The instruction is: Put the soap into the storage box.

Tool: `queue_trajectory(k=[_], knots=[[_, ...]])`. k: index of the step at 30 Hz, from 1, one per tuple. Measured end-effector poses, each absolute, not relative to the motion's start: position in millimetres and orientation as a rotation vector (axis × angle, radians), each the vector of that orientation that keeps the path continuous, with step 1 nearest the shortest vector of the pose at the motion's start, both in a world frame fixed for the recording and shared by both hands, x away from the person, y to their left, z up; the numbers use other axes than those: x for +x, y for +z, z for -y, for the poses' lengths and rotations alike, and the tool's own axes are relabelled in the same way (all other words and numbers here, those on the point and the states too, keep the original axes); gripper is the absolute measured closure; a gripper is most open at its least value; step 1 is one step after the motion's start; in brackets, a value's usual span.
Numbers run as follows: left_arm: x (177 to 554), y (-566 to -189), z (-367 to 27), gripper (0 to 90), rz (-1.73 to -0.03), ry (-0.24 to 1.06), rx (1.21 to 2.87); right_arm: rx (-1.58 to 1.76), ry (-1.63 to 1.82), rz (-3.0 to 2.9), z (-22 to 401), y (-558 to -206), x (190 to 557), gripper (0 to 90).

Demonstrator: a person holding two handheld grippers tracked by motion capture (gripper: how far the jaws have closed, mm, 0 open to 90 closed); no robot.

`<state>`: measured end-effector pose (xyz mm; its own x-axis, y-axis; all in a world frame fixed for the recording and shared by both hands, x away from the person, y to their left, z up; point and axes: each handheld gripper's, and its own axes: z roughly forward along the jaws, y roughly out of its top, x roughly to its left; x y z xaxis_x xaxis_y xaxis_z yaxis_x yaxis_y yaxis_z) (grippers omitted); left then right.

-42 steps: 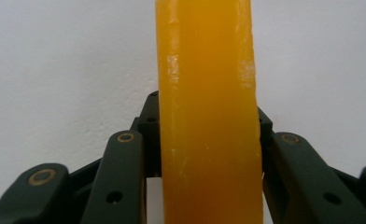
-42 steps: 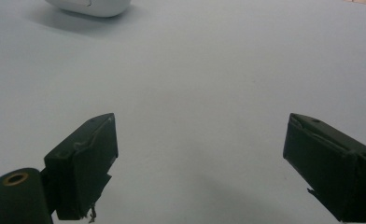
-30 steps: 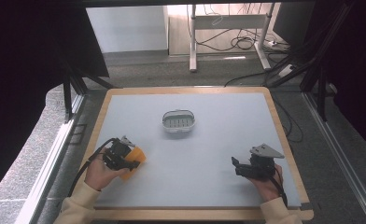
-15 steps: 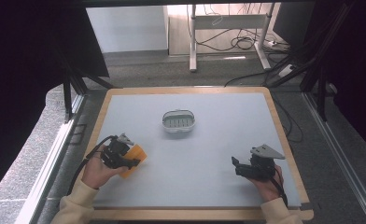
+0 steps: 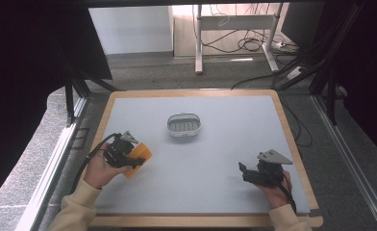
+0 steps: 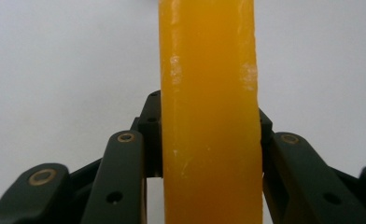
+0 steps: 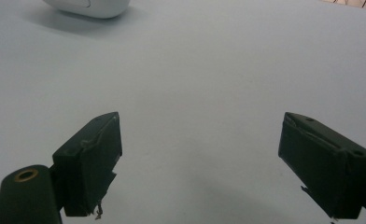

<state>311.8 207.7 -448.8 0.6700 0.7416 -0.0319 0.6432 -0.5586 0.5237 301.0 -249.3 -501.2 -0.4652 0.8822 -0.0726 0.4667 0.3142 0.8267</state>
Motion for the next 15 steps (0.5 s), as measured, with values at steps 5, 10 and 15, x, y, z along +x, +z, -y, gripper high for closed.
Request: queue_trajectory(k=[5,10,15], knots=[[315,-439,-209,62.3,-1.027,0.259,2.377,1.189,1.039,-2.065,249,-502,301,14.2],[317,-434,-207,62.3,-1.010,0.254,2.373,1.189,1.037,-2.064,249,-502,301,14.2],[324,-432,-207,62.3,-0.966,0.231,2.378,1.187,1.032,-2.070,249,-502,301,14.2]])
